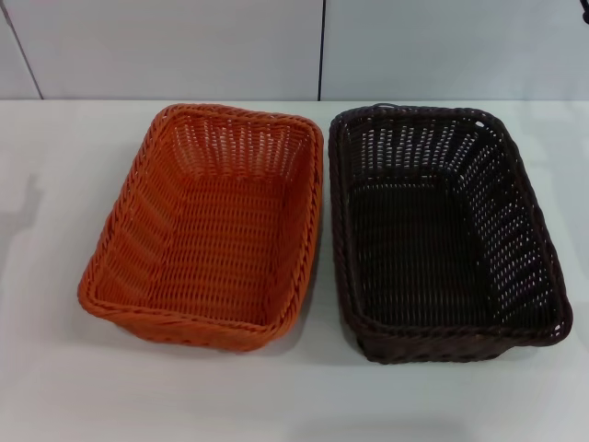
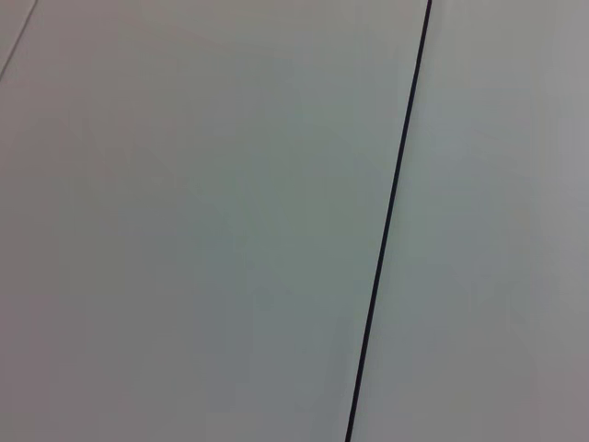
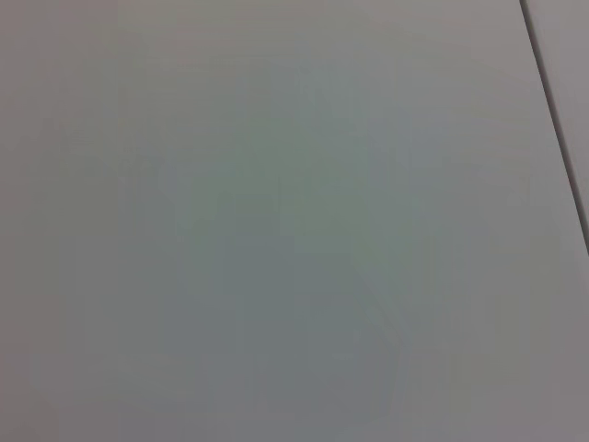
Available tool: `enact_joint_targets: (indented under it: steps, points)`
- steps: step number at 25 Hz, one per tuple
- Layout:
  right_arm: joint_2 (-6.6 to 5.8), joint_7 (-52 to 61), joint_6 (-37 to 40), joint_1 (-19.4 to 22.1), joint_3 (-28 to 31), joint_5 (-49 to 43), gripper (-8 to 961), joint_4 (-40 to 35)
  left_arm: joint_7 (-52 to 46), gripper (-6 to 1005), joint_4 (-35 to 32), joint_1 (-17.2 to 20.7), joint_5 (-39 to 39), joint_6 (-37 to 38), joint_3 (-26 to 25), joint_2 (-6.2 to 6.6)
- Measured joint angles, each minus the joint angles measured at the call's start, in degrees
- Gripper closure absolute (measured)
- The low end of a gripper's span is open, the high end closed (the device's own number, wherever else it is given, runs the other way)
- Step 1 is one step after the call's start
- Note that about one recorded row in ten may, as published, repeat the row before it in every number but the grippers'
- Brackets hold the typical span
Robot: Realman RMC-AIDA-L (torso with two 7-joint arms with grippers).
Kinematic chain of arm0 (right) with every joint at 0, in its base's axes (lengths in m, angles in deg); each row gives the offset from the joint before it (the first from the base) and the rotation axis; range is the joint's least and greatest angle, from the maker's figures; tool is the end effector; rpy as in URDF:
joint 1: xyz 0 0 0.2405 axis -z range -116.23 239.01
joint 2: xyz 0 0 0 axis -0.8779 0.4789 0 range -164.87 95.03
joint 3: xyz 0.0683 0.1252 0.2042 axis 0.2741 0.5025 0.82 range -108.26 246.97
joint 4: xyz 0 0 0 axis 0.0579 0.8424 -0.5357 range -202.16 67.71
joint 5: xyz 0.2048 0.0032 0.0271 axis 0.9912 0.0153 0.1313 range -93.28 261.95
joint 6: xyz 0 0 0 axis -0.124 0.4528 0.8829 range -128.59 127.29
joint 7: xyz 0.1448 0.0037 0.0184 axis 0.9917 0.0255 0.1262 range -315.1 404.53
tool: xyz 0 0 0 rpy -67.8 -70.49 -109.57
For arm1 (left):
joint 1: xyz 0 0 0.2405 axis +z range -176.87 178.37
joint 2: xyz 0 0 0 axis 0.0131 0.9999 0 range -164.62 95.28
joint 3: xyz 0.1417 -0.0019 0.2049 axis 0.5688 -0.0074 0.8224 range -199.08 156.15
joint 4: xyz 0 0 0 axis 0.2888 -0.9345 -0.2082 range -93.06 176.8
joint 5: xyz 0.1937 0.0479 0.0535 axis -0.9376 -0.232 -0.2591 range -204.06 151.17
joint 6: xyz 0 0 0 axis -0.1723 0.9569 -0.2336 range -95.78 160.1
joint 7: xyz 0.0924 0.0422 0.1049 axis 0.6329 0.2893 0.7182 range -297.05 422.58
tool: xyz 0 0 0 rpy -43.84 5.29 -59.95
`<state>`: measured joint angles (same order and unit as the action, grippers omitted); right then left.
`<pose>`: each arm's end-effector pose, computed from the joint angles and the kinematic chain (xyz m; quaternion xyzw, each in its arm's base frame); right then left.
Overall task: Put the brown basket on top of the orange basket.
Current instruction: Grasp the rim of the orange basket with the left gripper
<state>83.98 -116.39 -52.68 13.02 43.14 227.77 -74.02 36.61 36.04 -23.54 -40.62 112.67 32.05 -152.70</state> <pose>0.2486 0.4567 0.0562 -0.6078 0.2747 0.3732 0.6449 -0.3406 0.3199 0.0825 -0.5425 -0.2303 -0.4376 0.6790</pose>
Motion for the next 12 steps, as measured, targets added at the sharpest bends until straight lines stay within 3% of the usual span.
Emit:
enact_joint_targets:
  steps: [12]
  points:
    - [-0.02,0.0,0.0,-0.1,0.1,0.0,257,-0.1,0.3,189,-0.5,-0.6,0.4,-2.9,-0.4,-0.05]
